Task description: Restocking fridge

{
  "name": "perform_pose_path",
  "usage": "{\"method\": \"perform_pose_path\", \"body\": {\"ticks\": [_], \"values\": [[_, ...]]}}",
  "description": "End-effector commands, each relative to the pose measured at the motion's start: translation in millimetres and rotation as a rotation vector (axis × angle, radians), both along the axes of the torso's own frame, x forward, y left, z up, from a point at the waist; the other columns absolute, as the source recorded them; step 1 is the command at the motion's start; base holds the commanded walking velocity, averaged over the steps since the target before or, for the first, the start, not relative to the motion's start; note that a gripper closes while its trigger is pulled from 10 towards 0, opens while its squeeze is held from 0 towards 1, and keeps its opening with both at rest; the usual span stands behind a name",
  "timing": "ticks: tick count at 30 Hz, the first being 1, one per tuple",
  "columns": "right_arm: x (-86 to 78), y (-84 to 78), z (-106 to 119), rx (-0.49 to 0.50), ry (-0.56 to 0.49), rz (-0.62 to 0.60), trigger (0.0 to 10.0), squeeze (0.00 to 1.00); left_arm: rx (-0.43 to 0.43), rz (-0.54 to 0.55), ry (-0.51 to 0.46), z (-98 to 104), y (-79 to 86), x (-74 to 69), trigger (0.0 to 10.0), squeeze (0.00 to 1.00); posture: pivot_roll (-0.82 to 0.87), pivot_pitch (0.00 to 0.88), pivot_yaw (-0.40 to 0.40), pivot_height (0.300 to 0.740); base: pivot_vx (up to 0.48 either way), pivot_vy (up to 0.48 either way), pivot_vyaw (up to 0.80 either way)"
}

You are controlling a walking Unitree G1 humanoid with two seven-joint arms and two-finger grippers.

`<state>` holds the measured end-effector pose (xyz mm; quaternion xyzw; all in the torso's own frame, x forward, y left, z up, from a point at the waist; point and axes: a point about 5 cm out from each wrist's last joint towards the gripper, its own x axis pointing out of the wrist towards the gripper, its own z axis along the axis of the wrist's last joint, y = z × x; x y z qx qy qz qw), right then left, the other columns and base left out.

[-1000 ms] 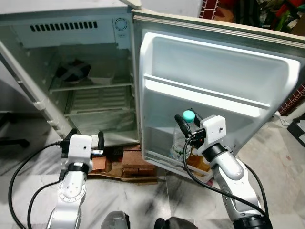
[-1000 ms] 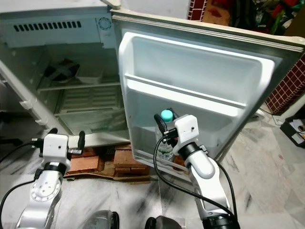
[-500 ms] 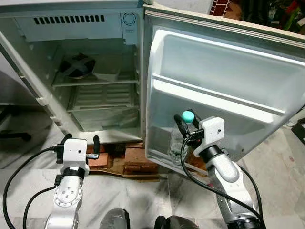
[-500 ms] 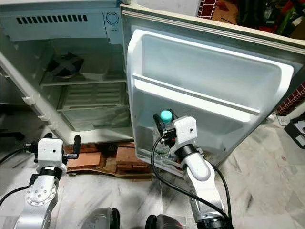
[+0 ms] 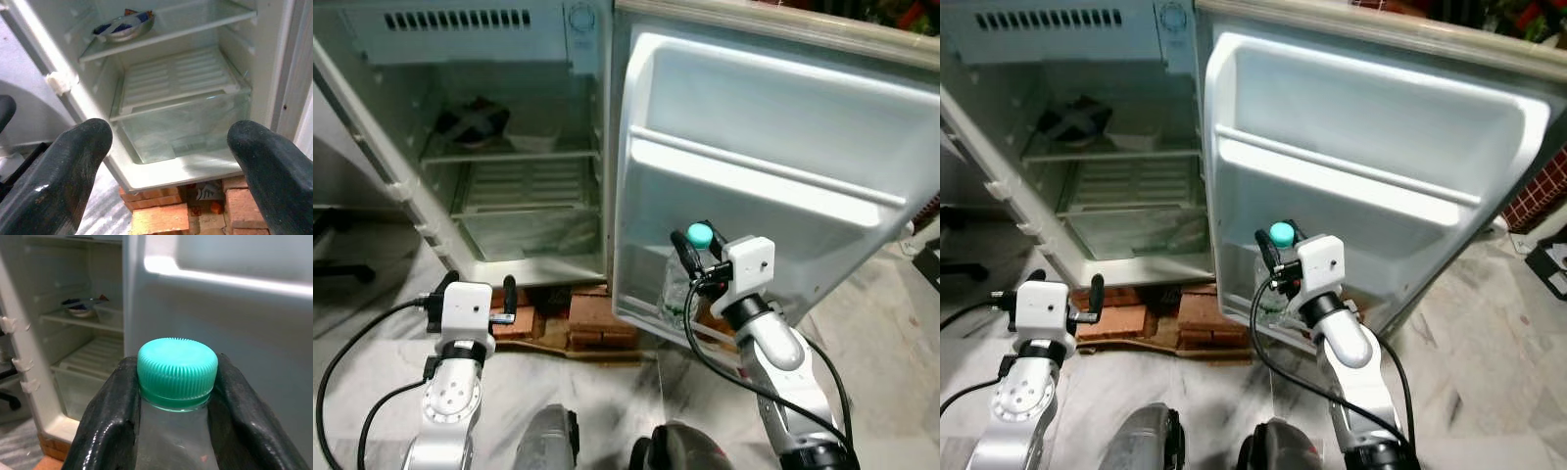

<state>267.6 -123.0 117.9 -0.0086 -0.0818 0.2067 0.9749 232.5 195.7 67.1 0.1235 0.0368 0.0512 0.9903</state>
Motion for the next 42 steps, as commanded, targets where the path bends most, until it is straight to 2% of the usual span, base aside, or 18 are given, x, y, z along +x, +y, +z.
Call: {"method": "perform_pose_path", "body": {"ticks": [1, 13, 26, 39, 42], "values": [[1.0, 1.1, 1.8, 0.003, -0.010, 0.004, 10.0, 0.00, 0.003, 0.034, 0.013, -1.0, 4.9, -2.2, 10.0, 0.00, 0.12, 0.121, -0.033, 0.626, 0.000, 0.000, 0.00], [4.0, 2.8, 2.3, -0.006, -0.026, 0.005, 10.0, 0.00, 0.044, 0.069, 0.010, -0.4, 10.2, -0.3, 10.0, 0.00, 0.12, 0.117, -0.032, 0.626, 0.000, 0.000, 0.00], [9.2, 1.3, 5.3, -0.004, -0.041, 0.011, 10.0, 0.00, 0.046, 0.082, 0.003, 0.6, 11.5, 1.1, 10.0, 0.00, 0.11, 0.123, -0.035, 0.626, 0.000, 0.000, 0.00], [6.5, 8.6, 5.1, -0.036, -0.058, 0.074, 10.0, 0.00, 0.028, 0.071, 0.006, -1.2, 9.3, 1.9, 10.0, 0.00, 0.11, 0.125, -0.038, 0.626, 0.301, 0.000, 0.00], [6.2, 9.0, 5.1, -0.035, -0.059, 0.079, 10.0, 0.00, 0.026, 0.068, 0.008, -2.1, 8.7, 2.3, 10.0, 0.00, 0.11, 0.124, -0.038, 0.626, 0.317, 0.000, 0.57]]}}
